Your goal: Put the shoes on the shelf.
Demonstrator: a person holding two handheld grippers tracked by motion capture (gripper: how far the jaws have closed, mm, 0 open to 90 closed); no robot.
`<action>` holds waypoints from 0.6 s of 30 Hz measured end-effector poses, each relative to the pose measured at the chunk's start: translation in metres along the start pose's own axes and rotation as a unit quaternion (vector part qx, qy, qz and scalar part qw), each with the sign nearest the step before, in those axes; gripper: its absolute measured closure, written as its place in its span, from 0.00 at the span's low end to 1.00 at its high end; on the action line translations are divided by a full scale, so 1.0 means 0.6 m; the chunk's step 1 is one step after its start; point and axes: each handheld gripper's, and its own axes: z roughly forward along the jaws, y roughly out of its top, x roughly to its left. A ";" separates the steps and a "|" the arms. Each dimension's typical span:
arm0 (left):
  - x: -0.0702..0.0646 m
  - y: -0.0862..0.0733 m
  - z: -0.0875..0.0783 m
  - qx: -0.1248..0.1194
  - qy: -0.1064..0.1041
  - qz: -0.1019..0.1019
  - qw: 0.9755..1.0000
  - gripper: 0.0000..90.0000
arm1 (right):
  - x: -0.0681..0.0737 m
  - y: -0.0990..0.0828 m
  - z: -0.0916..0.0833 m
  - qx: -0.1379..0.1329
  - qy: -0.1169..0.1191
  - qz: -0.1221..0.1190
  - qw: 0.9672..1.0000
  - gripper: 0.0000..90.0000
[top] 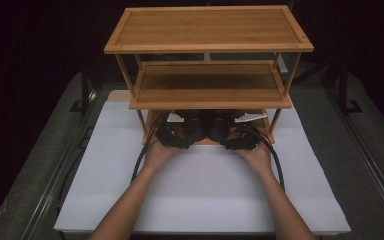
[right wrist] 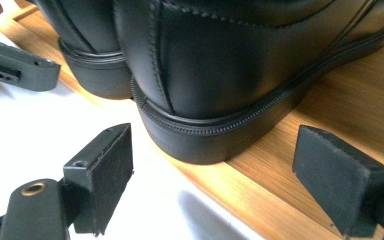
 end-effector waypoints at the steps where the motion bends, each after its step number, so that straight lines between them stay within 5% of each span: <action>1: -0.005 -0.001 -0.009 -0.001 -0.003 0.001 1.000 0.15 | 0.001 -0.001 -0.006 -0.001 0.000 -0.001 1.000 0.15; 5: -0.012 -0.006 -0.033 0.010 -0.006 0.023 1.000 0.15 | 0.008 -0.005 -0.027 -0.004 -0.002 -0.009 1.000 0.13; 18: -0.035 -0.041 -0.108 0.009 -0.022 0.034 0.999 0.15 | 0.030 -0.038 -0.095 -0.002 -0.003 -0.031 1.000 0.03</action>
